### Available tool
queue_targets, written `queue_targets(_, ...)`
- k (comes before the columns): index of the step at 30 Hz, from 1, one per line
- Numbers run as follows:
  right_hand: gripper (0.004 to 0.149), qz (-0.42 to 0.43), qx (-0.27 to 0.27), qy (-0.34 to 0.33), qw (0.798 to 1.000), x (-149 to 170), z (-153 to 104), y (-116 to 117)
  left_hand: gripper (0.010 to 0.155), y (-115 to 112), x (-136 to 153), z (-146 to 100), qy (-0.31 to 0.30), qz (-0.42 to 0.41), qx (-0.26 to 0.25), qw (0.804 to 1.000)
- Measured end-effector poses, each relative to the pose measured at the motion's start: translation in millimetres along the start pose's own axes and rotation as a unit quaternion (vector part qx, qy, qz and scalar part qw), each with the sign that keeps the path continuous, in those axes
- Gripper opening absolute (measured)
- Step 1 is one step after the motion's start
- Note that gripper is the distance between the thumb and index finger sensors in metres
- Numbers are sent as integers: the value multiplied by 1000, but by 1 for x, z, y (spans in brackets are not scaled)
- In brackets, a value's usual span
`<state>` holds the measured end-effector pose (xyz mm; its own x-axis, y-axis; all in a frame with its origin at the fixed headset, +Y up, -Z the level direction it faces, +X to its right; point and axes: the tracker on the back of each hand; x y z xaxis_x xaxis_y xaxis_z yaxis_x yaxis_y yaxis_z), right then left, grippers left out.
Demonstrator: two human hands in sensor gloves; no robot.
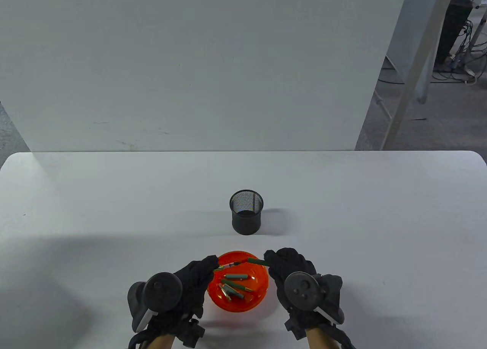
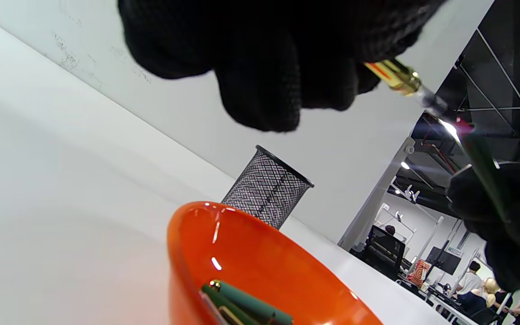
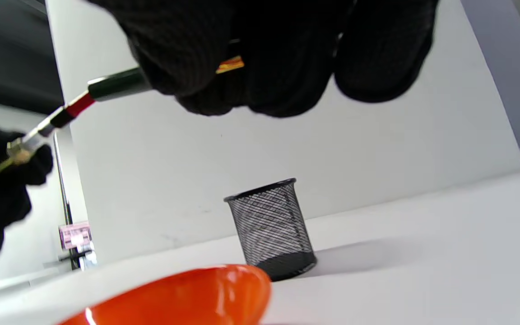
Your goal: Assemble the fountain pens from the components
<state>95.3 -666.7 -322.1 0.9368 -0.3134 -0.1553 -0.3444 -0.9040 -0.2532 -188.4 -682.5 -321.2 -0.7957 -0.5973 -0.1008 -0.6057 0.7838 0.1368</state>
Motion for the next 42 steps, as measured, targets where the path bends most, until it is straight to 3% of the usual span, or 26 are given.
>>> queue_targets(7,45,-63,10,-41,997,-16,-8,7,46,-2,0,0,-2,15,12,1000)
queue_targets(17,45,-35,3,-41,999,-11,-7,12,47,-7,7,7,20,-40,80,996)
queue_targets(20,45,18,-18,-19,999,-5,-4,12,48,-7,8,7,22,-49,86,995)
queue_targets(22,45,99,-65,7,993,0,-1,15,48,-5,6,5,14,-41,68,997)
queue_targets(25,45,87,-126,9,988,3,2,21,48,-4,2,3,1,-9,39,999)
queue_targets(28,46,113,-175,6,978,4,3,24,48,-4,4,4,8,-18,45,999)
queue_targets(32,47,90,-186,-7,978,2,3,22,48,-4,5,5,13,-15,46,999)
queue_targets(37,48,236,-244,10,940,10,6,28,48,-3,4,4,10,-49,58,997)
queue_targets(42,46,215,-198,7,956,6,4,26,48,-7,-2,3,-9,-24,70,997)
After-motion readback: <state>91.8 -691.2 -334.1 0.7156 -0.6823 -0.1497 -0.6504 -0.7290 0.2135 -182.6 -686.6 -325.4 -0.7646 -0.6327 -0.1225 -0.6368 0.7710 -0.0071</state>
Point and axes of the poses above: the tracker on the back of each hand, its own x axis roughly to the little-finger side, its own z axis roughly from the wrist to the fingertips, y = z × x, and after that the axes turned 12 degrees about y, right-handed
